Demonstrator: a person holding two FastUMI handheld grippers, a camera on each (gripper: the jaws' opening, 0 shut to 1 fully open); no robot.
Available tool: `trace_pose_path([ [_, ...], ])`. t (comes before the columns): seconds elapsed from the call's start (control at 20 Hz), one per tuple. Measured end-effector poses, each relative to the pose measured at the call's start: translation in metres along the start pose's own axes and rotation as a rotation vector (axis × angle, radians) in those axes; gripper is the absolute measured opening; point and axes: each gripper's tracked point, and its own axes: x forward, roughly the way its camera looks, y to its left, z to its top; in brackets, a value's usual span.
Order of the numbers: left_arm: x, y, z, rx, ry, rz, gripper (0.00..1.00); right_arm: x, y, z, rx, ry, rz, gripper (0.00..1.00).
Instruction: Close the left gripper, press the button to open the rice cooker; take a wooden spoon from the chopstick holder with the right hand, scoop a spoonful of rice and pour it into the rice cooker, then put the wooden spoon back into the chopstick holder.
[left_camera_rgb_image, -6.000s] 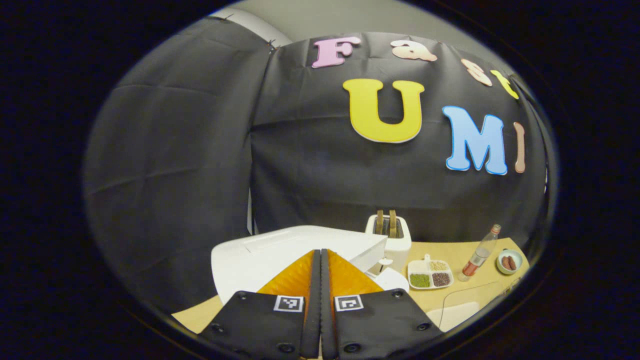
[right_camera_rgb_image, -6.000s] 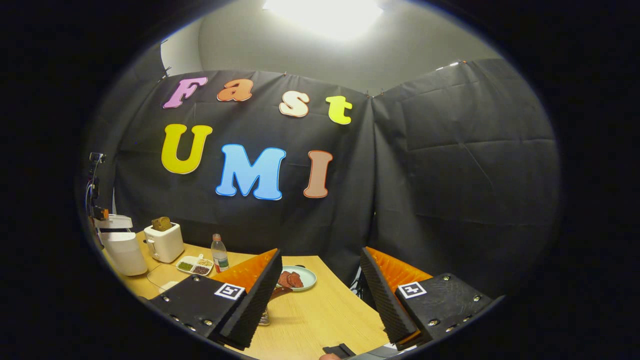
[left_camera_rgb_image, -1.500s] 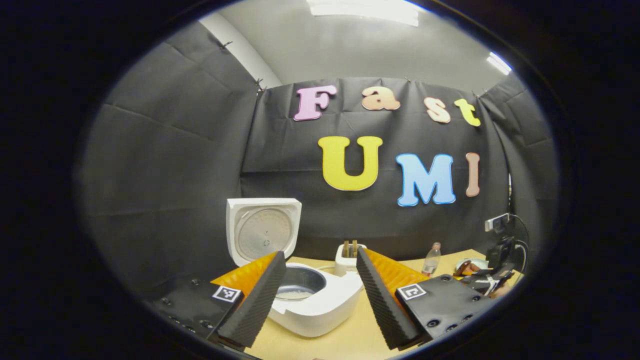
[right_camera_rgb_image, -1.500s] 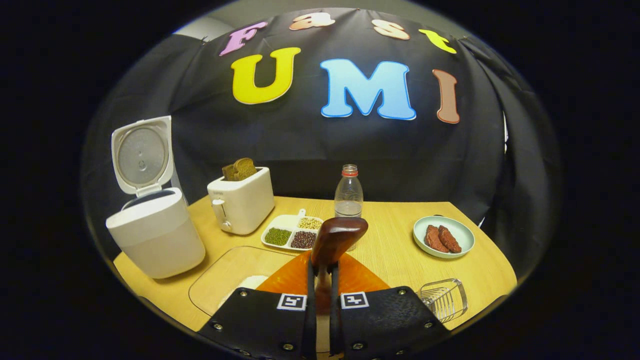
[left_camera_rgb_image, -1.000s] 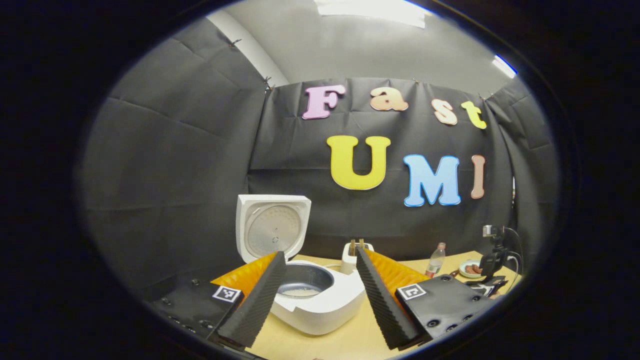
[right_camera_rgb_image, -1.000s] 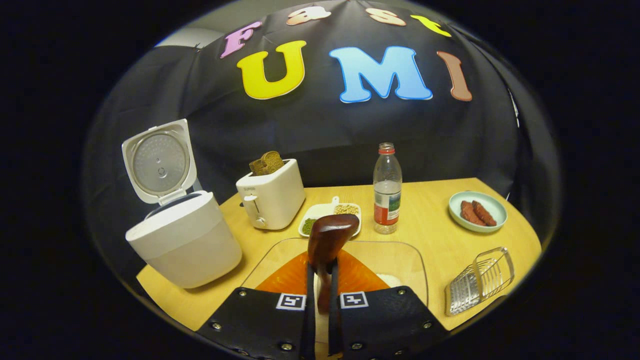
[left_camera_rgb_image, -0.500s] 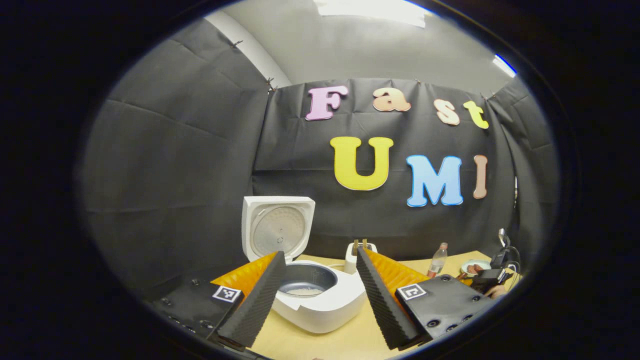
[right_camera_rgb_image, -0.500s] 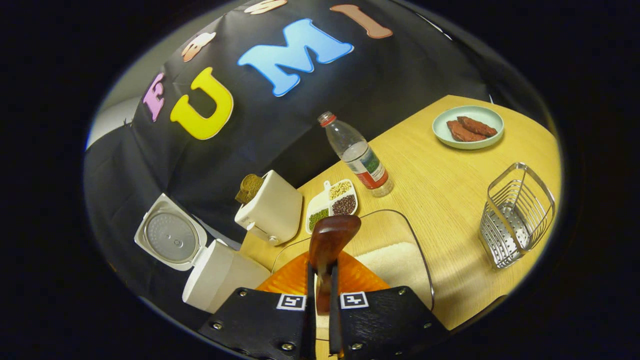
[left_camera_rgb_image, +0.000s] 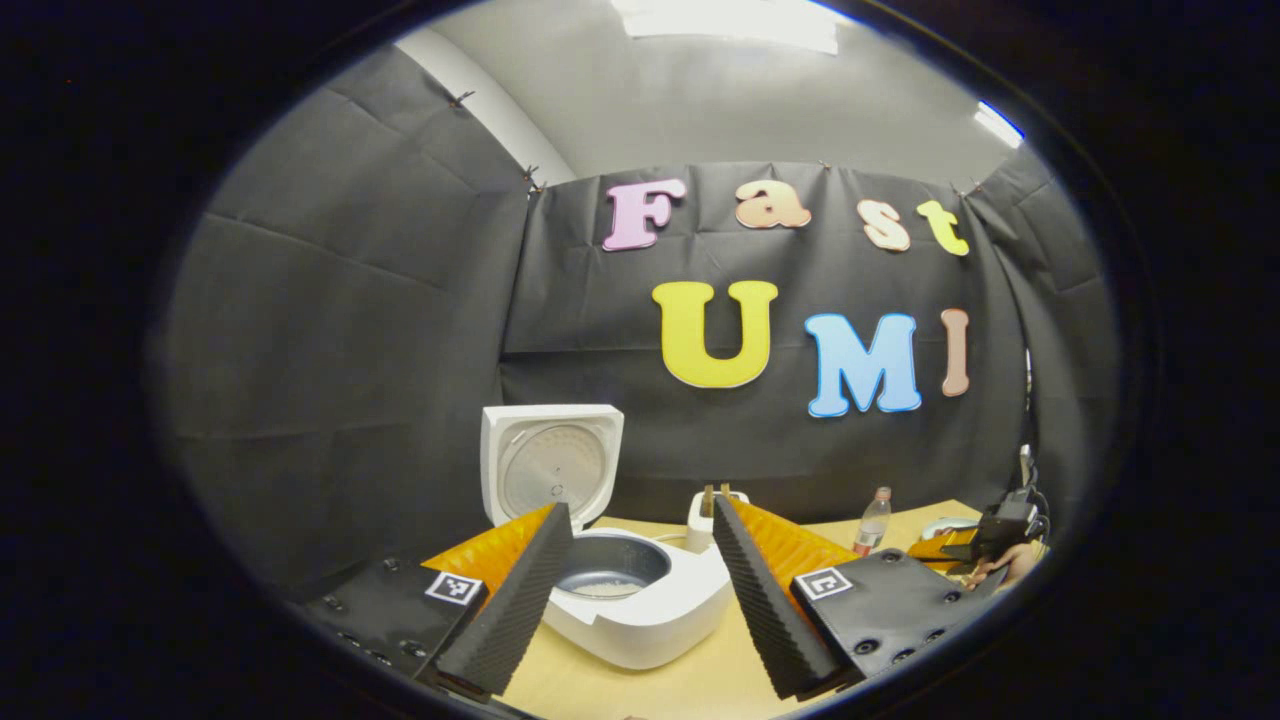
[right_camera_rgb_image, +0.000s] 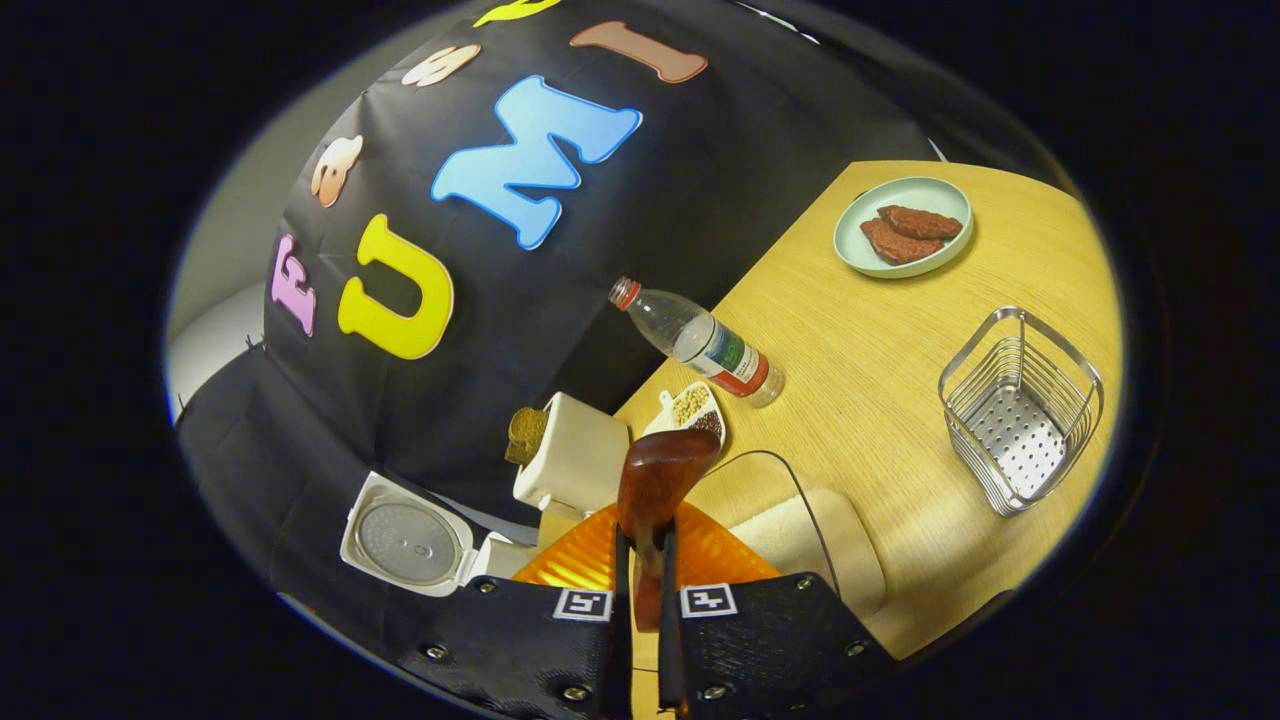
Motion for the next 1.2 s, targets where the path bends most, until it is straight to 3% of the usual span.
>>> trace_pose_path([
  [0.45, 0.004, 0.016, -0.009, -0.035, 0.004, 0.013, 0.98, -0.003, 0.063, 0.007, 0.231, 0.047, 0.188, 0.10],
  [0.9, -0.001, 0.058, -0.026, -0.059, 0.025, 0.081, 0.98, 0.016, 0.176, -0.044, 0.092, 0.161, 0.368, 0.10],
  [1.2, -0.011, 0.095, -0.028, -0.071, 0.017, 0.145, 0.94, 0.044, 0.234, -0.090, -0.020, 0.216, 0.425, 0.10],
])
